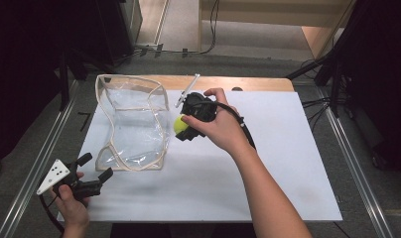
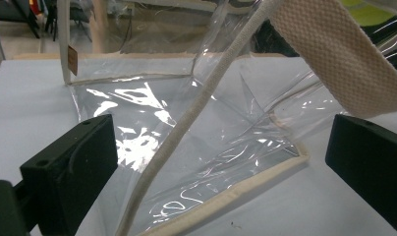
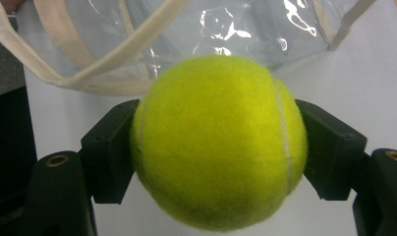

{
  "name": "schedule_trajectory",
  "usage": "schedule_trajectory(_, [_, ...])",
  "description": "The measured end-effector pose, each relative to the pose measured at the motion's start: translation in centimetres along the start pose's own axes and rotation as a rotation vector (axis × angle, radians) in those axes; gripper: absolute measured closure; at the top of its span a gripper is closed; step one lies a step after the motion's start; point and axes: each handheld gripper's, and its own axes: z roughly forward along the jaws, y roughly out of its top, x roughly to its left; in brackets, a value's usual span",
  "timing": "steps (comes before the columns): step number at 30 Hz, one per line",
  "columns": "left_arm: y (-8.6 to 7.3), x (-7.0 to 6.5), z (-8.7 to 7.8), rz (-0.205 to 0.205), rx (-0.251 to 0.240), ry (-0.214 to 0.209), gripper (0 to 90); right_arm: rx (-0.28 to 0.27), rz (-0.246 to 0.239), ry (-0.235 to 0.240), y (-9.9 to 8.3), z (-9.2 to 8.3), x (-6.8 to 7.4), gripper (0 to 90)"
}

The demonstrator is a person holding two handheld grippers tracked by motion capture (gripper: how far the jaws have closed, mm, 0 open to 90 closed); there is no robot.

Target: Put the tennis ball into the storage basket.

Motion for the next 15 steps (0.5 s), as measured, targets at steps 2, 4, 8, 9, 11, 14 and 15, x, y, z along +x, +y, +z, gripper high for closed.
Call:
schedule_trajectory(2, [0.0, 0.0, 0.0, 0.003, 0.003, -0.001, 0.0, 0.006, -0.01, -0.001, 0.4, -0.2, 0.0, 23.0])
schedule_trajectory(4, [0.0, -0.1, 0.1, 0.004, 0.006, -0.001, 0.0, -0.008, -0.015, 0.006, 0.7, -0.4, 0.0, 23.0])
schedule_trajectory(8, [0.0, -0.1, 0.1, 0.009, 0.01, -0.001, 0.0, -0.01, -0.025, 0.007, 1.3, -0.7, 0.2, 23.0])
schedule_trajectory(9, [0.0, -0.2, 0.1, 0.007, 0.01, 0.0, 0.0, -0.011, -0.028, 0.01, 1.4, -0.8, 0.2, 23.0])
schedule_trajectory(11, [0.0, -0.1, 0.1, 0.008, 0.01, 0.0, 0.0, -0.01, -0.028, 0.011, 1.6, -0.9, 0.2, 23.0])
schedule_trajectory(14, [0.0, -0.1, 0.1, 0.011, 0.012, 0.001, 0.0, -0.008, -0.035, 0.016, 1.9, -1.1, 0.3, 23.0])
schedule_trajectory(15, [0.0, -0.1, 0.1, 0.01, 0.012, 0.0, 0.0, -0.016, -0.035, 0.019, 2.0, -1.1, 0.3, 23.0])
